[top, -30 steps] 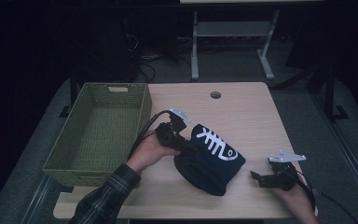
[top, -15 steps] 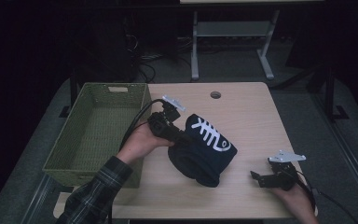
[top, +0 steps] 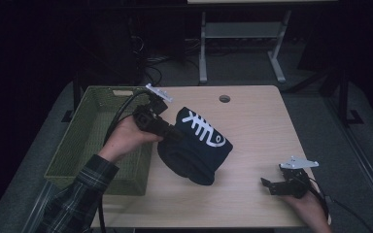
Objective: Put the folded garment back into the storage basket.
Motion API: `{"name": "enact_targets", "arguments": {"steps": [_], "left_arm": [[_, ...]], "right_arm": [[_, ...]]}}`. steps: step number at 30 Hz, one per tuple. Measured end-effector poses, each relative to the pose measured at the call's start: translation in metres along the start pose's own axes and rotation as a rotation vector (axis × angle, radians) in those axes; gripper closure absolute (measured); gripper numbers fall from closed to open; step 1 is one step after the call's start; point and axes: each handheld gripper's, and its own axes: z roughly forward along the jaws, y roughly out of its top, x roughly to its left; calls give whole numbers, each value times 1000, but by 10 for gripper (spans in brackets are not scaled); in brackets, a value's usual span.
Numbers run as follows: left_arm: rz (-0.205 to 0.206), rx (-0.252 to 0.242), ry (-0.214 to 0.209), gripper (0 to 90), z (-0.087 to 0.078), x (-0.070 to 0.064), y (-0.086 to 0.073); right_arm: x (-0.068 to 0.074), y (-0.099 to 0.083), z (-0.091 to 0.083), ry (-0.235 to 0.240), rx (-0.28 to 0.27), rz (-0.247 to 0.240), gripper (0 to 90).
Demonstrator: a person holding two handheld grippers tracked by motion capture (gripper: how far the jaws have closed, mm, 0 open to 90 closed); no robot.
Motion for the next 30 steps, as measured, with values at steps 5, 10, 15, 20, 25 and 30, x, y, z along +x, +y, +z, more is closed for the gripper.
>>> {"name": "enact_targets", "arguments": {"steps": [5, 10, 15, 20, 25, 30], "left_arm": [[-19, -16, 8, 750, -19, 4, -3], [-51, -31, 24, 750, -38, 7, -9], [-83, -54, 35, 750, -58, 12, -17], [-111, -80, 47, 751, -76, 16, -26], [-131, -96, 62, 751, -94, 17, -34], [-156, -111, 90, 751, -111, 20, -43]], "right_arm": [[0, 0, 0, 0, 0, 0, 90], [0, 0, 0, 0, 0, 0, 90], [0, 0, 0, 0, 0, 0, 90], [0, 0, 0, 0, 0, 0, 90], [0, 0, 0, 0, 0, -1, 90], [0, 0, 0, 0, 0, 0, 90]]}}
